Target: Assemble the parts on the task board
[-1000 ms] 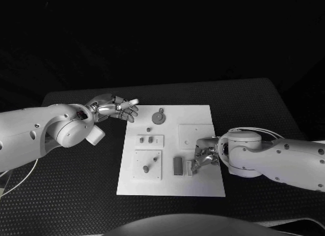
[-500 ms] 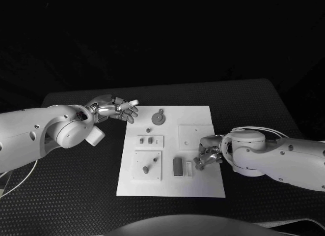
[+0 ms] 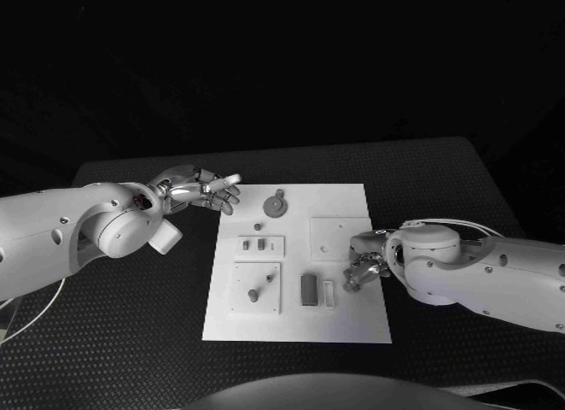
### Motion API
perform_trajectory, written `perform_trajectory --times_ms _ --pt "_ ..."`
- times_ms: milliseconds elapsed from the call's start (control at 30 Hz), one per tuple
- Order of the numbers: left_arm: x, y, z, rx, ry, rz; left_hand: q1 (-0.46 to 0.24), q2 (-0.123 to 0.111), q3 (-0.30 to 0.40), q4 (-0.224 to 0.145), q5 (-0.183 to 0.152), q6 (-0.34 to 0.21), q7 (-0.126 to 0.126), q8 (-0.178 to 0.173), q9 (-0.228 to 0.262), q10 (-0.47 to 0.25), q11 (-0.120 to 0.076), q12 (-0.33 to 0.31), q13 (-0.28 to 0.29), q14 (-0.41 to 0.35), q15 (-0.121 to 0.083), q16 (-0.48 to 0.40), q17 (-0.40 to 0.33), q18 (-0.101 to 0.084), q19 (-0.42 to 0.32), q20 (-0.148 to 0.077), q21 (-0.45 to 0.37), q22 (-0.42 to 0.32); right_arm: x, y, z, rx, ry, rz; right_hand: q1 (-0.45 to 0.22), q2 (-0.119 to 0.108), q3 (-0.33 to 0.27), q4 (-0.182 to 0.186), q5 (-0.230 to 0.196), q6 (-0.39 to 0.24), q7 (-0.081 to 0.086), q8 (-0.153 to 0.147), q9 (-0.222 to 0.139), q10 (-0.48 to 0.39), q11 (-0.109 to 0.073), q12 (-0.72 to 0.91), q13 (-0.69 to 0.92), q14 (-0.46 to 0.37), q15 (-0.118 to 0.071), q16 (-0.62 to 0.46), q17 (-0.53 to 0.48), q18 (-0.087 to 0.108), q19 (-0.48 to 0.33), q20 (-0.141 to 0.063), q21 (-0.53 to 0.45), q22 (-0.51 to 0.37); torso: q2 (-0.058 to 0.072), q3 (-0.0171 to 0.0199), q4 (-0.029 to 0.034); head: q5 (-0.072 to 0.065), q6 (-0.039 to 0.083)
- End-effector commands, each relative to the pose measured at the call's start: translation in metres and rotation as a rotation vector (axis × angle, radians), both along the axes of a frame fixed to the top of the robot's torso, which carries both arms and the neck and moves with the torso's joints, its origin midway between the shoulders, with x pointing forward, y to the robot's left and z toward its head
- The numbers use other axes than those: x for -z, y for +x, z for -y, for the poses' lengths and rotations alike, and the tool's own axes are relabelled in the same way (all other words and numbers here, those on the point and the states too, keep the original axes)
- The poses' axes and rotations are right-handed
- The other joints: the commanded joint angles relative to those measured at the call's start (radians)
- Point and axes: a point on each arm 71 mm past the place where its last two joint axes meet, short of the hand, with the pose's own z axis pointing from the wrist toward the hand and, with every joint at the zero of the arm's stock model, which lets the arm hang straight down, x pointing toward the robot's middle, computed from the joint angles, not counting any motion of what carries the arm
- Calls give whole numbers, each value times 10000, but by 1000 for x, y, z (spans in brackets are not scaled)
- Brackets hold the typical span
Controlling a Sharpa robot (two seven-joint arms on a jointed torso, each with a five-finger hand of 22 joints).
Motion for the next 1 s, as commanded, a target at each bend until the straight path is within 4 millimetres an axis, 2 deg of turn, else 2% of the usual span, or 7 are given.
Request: perform_trajectory --times_ms 33,133,267,400,467,633,1000 --pt "0 -1 3 192 -31 -27 71 11 -74 7 -37 -10 223 40 12 43 1 36 -16 45 -34 -55 15 46 46 -58 51 15 10 0 5 -341 -1600 192 -411 -306 197 596 -49 -1111 884 -364 -994 -32 26 -50 -21 -69 16 -55 -23 3 -34 9 -60 95 3 -11 6 -21 -2" --pt "0 -1 3 158 -21 -16 66 11 -84 9 -37 -15 225 38 10 40 3 34 -18 47 -34 -56 16 45 47 -58 51 15 11 2 4 -433 -1797 290 -698 -628 524 1279 -62 -1265 928 -444 -1031 -111 60 -88 -29 -105 50 -101 -39 3 -82 -9 -112 97 6 -18 15 -12 -14" --pt "0 -1 3 167 16 -4 80 15 -108 7 -36 -66 242 9 -4 18 11 21 -26 51 -36 -66 23 47 52 -61 50 14 11 4 -1 -686 -2077 425 -577 -477 635 1384 -44 -1306 945 -446 -1021 -147 75 -80 -14 -123 60 -103 -32 3 -106 -17 -97 140 10 -27 26 -9 -21" --pt "0 -1 3 185 24 -7 79 21 -112 9 -36 -69 244 8 -5 17 11 21 -27 52 -36 -67 24 46 53 -61 50 13 13 3 -3 -803 -2237 286 -93 255 372 644 -38 -1377 988 -441 -990 -218 90 -65 15 -163 92 -96 -12 -10 -210 0 -52 207 10 -26 32 12 -34" --pt "0 -1 2 170 37 -18 79 24 -114 9 -36 -70 245 8 -6 18 11 21 -27 53 -36 -68 25 46 53 -61 50 13 13 3 -3 -785 -2221 235 290 850 339 32 -35 -1396 968 -432 -972 -240 115 -58 24 -182 97 -97 -5 -6 -252 1 -29 213 9 -26 34 13 -32" --pt "0 -2 3 193 51 -35 85 40 -120 7 -36 -70 245 8 -6 19 11 22 -28 54 -36 -71 27 47 53 -62 49 13 14 2 -2 -603 -1998 -93 1323 1556 925 -898 -46 -1416 978 -432 -981 -262 113 -71 10 -204 95 -126 -11 -2 -320 13 -26 197 6 -28 12 31 -25" --pt "0 -2 3 193 73 -65 391 324 -605 2 -39 -65 244 20 -23 25 9 26 -45 85 -41 -139 75 36 51 -67 40 5 16 0 11 244 -1089 -644 2778 1224 1916 -902 -47 -1379 1013 -373 -961 -223 145 -36 2 -172 139 -111 0 3 -331 84 75 205 3 -6 5 29 -28"
